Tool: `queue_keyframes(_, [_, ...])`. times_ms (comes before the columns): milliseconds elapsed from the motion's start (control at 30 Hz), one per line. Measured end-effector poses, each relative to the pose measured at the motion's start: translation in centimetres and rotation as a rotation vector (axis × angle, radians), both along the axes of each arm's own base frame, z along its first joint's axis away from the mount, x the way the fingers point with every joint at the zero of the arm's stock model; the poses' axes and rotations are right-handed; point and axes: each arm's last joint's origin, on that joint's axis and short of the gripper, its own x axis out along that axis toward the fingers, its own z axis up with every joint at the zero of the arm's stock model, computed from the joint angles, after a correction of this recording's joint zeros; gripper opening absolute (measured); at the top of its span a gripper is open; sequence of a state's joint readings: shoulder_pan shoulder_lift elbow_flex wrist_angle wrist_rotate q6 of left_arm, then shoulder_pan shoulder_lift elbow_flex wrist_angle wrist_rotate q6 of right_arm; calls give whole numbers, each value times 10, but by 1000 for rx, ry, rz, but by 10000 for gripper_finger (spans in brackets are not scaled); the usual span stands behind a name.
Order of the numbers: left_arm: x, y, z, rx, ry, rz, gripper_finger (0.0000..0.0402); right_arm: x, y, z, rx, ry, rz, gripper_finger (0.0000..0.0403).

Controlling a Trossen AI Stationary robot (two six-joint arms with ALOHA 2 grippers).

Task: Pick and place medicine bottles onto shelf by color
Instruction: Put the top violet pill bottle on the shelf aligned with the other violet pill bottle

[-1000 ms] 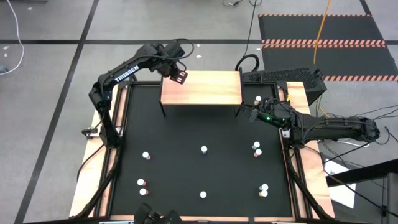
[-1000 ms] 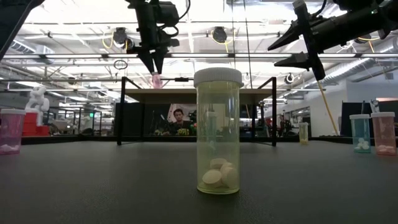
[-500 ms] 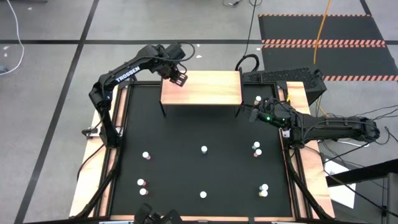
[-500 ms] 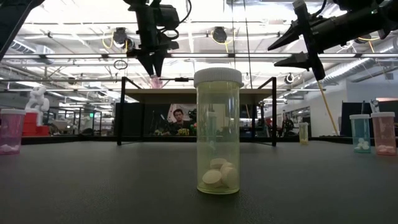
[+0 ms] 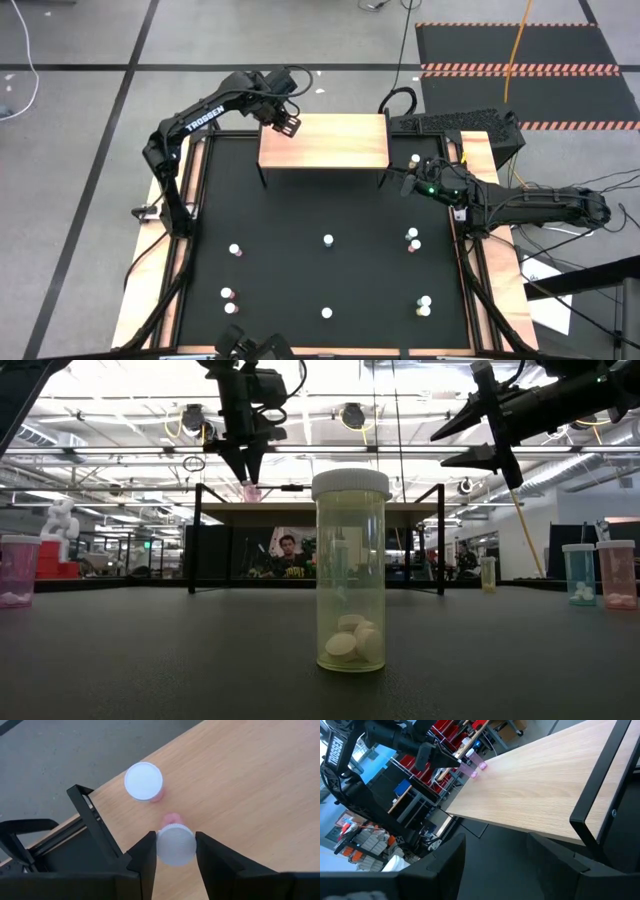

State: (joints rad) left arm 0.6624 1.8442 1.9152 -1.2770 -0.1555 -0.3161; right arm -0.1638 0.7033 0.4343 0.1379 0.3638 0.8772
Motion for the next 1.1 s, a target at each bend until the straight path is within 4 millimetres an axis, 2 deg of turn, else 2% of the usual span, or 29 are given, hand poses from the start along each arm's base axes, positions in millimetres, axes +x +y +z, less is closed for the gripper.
queue_keyframes(1100, [0,1,0,-9,-10,-11,135,0,0,1,15,-25,0,208])
